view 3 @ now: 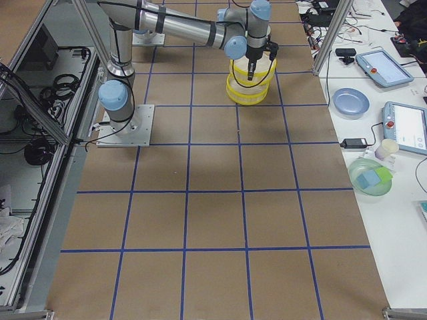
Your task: Stack buns with steamer
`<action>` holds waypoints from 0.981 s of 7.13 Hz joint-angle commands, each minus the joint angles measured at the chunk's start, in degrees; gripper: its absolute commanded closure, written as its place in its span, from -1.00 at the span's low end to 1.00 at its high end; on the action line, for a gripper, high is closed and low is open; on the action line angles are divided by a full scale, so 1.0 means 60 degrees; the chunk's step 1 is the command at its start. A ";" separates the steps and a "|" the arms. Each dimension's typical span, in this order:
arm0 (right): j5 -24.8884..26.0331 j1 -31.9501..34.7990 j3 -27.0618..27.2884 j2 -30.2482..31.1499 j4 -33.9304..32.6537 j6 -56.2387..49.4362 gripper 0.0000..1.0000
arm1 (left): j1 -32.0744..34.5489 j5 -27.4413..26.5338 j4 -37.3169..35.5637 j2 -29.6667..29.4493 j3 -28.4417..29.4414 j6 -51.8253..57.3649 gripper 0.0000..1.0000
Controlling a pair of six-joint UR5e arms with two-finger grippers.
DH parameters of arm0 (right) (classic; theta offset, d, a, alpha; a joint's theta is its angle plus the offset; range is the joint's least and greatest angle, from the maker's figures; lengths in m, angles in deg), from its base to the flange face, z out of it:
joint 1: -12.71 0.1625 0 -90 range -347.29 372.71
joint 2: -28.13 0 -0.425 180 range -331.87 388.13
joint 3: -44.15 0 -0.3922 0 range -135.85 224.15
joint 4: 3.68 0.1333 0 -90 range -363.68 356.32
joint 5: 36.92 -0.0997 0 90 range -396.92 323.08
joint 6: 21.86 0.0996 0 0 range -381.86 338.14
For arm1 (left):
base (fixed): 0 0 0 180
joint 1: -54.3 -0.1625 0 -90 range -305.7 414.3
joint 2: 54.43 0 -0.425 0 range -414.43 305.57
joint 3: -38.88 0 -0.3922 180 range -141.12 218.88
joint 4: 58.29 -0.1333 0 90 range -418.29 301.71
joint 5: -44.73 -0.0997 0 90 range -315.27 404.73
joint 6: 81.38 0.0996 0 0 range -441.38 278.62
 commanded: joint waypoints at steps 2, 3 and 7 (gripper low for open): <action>0.0052 0.0023 0.0012 -0.0259 -0.0317 -0.0830 1.00 | -0.0662 -0.0721 -0.1166 -0.0576 -0.0357 0.3736 -1.00; 0.0082 0.0009 0.0026 -0.0273 -0.0332 -0.1005 1.00 | -0.0837 -0.0605 -0.1243 -0.0782 -0.0357 0.4015 -1.00; 0.0009 -0.0064 0.0320 -0.0391 -0.0888 -0.1183 1.00 | -0.0897 0.0671 -0.1287 -0.1281 -0.0343 0.4105 -0.67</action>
